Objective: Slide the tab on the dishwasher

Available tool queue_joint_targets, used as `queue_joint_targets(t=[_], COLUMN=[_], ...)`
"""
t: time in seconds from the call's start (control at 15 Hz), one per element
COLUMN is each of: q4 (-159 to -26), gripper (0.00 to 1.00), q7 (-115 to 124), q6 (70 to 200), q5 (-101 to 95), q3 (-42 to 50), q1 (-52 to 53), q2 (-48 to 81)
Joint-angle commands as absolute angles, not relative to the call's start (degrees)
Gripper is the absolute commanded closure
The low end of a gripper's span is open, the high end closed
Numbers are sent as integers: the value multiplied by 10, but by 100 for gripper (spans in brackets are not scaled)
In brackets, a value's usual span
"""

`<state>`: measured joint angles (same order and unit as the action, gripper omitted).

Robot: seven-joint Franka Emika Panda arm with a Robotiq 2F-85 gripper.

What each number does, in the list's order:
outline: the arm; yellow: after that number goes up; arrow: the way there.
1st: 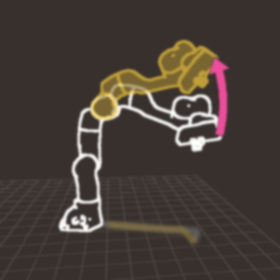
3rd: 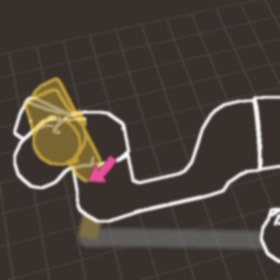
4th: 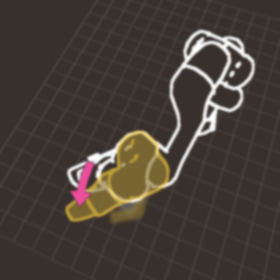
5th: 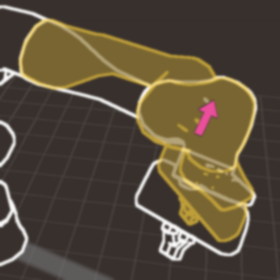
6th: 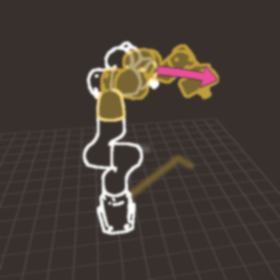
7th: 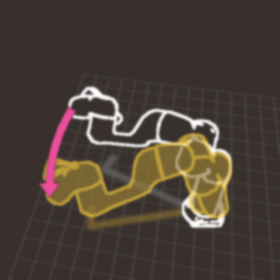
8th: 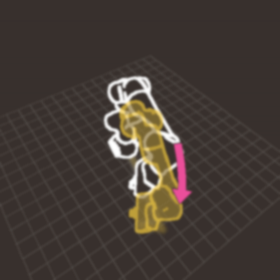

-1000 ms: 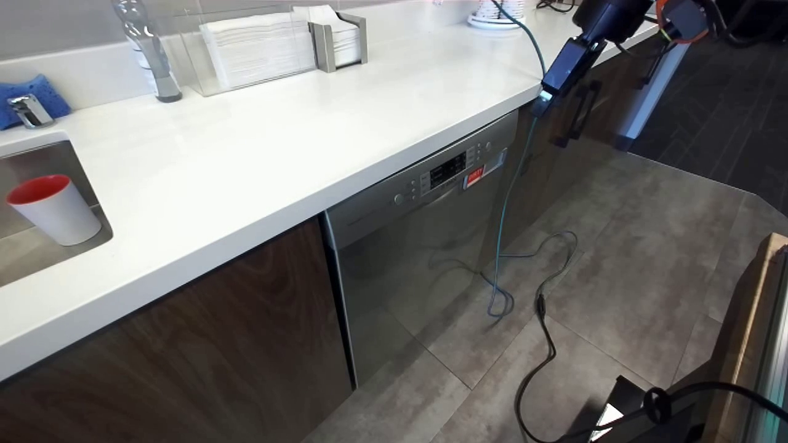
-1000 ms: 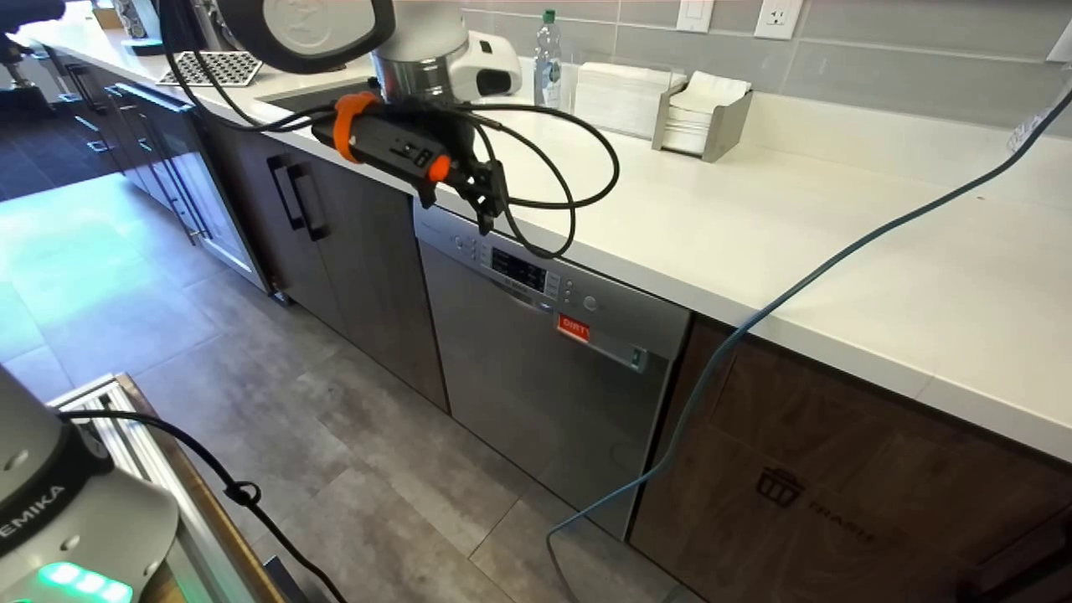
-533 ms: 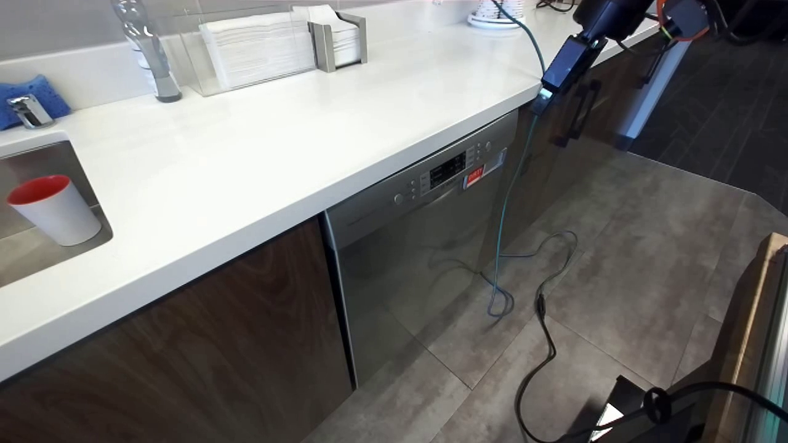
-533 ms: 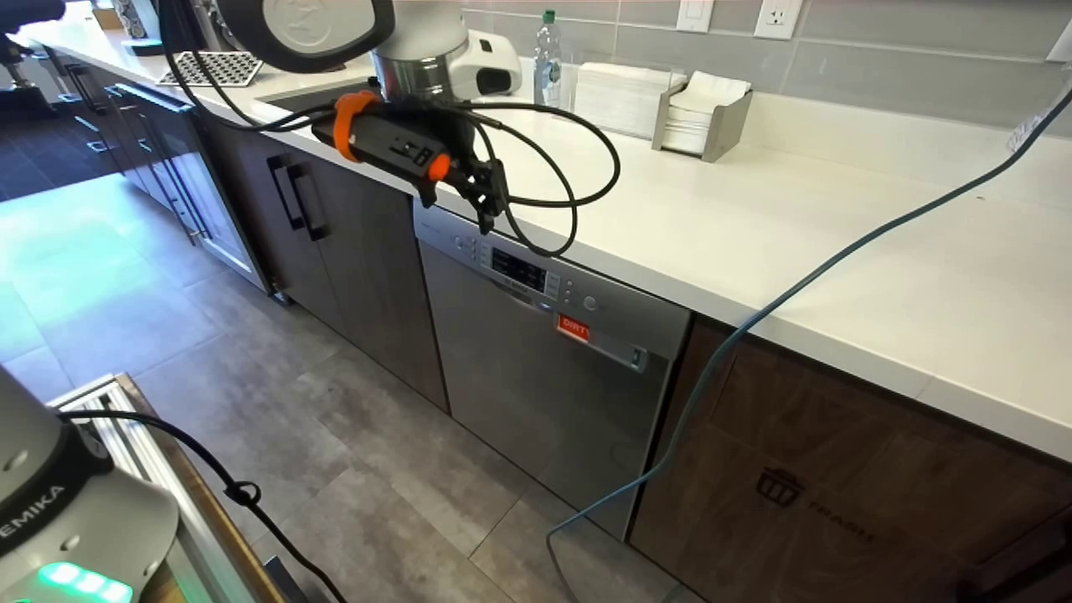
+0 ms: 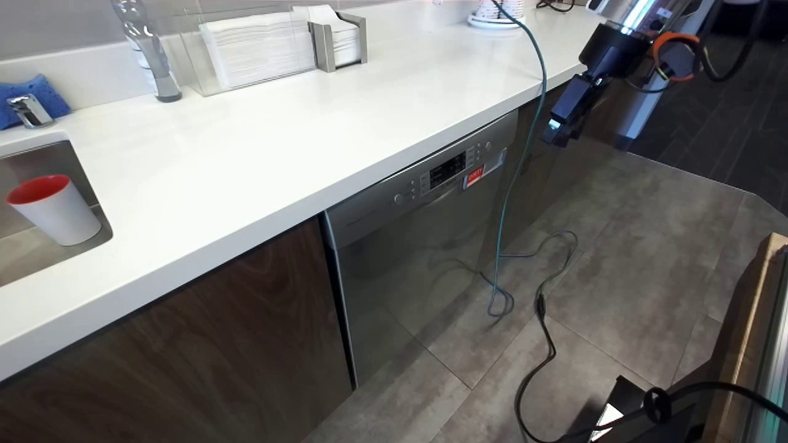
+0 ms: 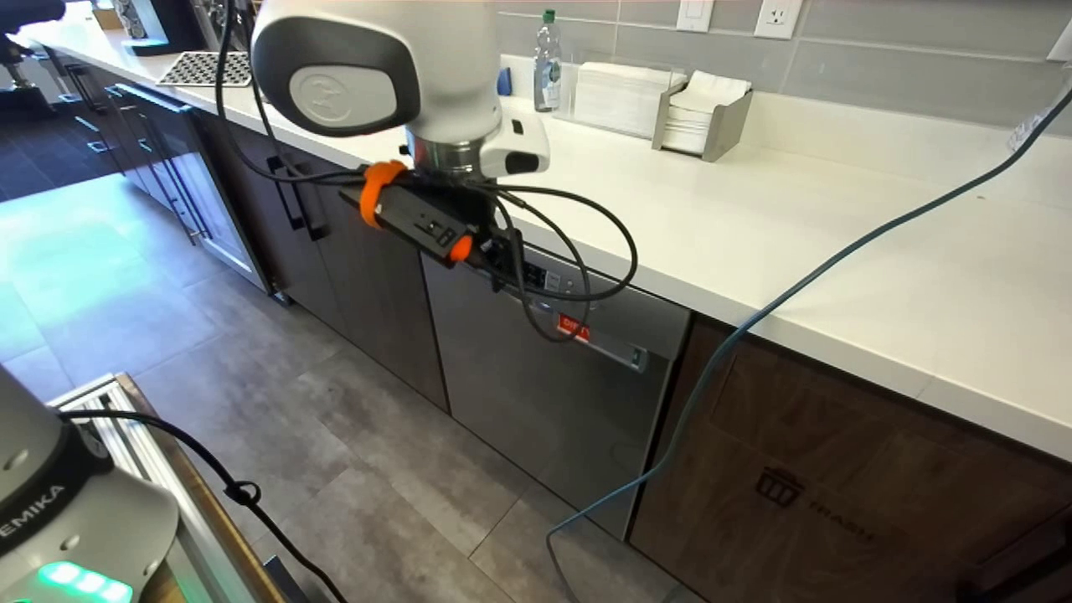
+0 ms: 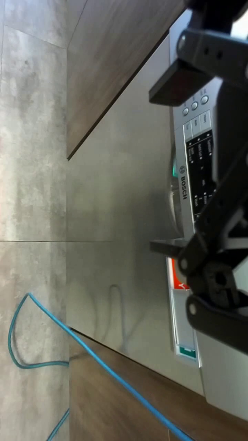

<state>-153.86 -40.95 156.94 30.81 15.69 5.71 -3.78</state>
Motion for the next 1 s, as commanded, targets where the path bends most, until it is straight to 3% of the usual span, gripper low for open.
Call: queue_joint_targets(t=[0.0,0.93], q4=[-1501,-1310], gripper=[0,0], q7=[-529,-797], q6=[1570,1578], q5=[415,671], q3=[175,105], q1=[58,15], q2=[26,281])
